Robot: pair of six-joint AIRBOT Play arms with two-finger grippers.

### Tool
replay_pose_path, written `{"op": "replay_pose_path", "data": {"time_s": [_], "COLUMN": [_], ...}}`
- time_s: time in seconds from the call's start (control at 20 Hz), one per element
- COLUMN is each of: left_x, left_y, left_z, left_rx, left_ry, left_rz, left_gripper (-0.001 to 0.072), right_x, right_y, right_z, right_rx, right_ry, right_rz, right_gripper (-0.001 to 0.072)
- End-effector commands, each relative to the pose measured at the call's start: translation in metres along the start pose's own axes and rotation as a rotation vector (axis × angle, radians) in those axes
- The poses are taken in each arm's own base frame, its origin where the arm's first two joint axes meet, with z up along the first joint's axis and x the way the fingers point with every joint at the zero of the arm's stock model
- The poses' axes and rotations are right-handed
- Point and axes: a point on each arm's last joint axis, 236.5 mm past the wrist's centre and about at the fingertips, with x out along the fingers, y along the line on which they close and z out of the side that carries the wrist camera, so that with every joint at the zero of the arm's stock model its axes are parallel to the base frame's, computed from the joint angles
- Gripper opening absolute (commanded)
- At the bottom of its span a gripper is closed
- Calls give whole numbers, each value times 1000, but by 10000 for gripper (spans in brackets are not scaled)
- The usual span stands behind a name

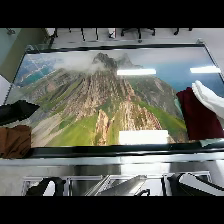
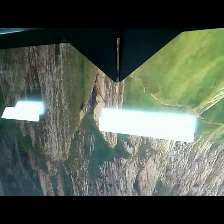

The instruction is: Fold the shirts.

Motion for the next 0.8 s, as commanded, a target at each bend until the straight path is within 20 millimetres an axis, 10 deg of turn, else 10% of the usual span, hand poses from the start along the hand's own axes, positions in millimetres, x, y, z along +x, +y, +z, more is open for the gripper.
{"op": "replay_pose_path", "data": {"time_s": [0.0,0.05,0.15,0.2,0.4,0.45,0.6,0.75], "left_x": [0,0,0,0,0,0,0,1], "left_y": [0,0,0,0,0,0,-1,-5], "left_z": [-1,0,-1,-1,0,0,7,3], "left_rx": [9,8,9,9,17,17,14,23], "left_ry": [2,1,2,2,1,0,-29,-12], "left_rz": [0,0,0,0,0,0,-3,-13], "left_gripper": [14,15,15,15,14,15,15,15], "right_x": [-3,1,13,17,18,21,30,37], "right_y": [-16,-19,-30,-38,-48,-36,35,130], "right_z": [-24,-32,-48,-53,-51,-49,-34,-52], "right_rx": [15,25,74,89,104,86,-28,-234], "right_ry": [27,47,103,125,120,111,45,19], "right_rz": [-74,-78,-113,-142,-186,-148,49,223], "right_gripper": [17,33,471,548,521,395,15,17]}}
